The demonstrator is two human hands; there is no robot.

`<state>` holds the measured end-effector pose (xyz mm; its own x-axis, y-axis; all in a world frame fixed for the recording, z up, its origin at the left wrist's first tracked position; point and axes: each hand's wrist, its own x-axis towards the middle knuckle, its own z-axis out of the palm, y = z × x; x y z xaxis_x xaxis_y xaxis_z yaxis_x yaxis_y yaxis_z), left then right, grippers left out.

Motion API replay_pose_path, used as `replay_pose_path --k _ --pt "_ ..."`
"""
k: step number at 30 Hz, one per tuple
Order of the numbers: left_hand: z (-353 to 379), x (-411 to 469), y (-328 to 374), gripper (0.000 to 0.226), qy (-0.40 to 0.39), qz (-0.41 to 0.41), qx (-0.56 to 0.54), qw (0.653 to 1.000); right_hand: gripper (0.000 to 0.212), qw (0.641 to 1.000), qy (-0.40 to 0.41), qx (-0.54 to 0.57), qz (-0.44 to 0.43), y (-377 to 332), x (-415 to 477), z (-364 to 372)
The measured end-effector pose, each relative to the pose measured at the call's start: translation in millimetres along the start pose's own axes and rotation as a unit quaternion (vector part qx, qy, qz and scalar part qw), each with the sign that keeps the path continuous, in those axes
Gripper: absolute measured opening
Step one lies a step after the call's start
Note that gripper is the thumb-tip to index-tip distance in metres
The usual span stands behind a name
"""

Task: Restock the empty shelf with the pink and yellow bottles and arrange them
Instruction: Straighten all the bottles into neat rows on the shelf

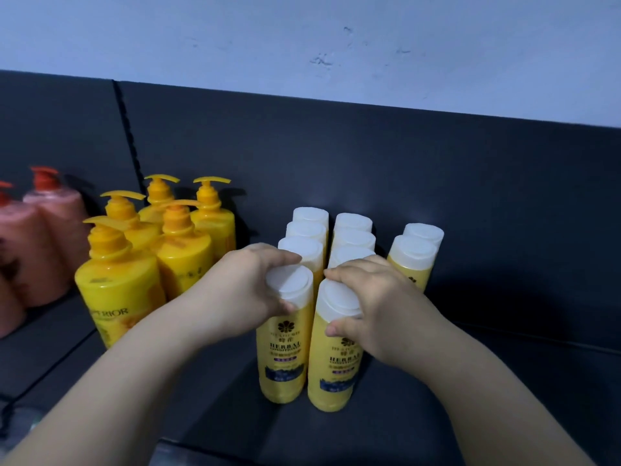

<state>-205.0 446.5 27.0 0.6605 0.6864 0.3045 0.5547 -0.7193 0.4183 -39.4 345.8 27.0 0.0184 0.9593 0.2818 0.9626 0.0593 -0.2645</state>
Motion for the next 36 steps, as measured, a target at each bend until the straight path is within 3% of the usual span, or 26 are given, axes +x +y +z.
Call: replay_pose_path --k 8,19,23,27,31,33,36 --pt "0 8 -14 0.068 -0.024 0.094 0.05 0.994 0.071 0.992 0.057 -0.11 -0.026 10 3 10" --pt "9 11 -24 0.057 -0.003 0.155 0.094 0.983 0.073 0.996 0.057 -0.065 -0.033 9 0 8" --pt "0 14 -6 0.059 -0.042 0.114 0.115 0.986 0.075 0.998 0.019 -0.041 -0.041 12 -1 4" --pt "-14 23 21 0.062 -0.06 0.095 0.13 0.985 0.052 0.997 0.045 0.068 -0.007 27 3 -11" --pt "-4 40 69 0.05 -0.04 0.167 0.099 0.98 0.034 0.991 0.13 0.017 0.039 66 16 -28" --pt "12 55 89 0.041 -0.041 0.192 0.109 0.974 0.036 0.99 0.123 -0.019 0.073 88 24 -34" --pt "33 83 114 0.03 -0.085 0.143 0.168 0.972 0.042 0.988 0.066 -0.053 0.13 117 36 -38"
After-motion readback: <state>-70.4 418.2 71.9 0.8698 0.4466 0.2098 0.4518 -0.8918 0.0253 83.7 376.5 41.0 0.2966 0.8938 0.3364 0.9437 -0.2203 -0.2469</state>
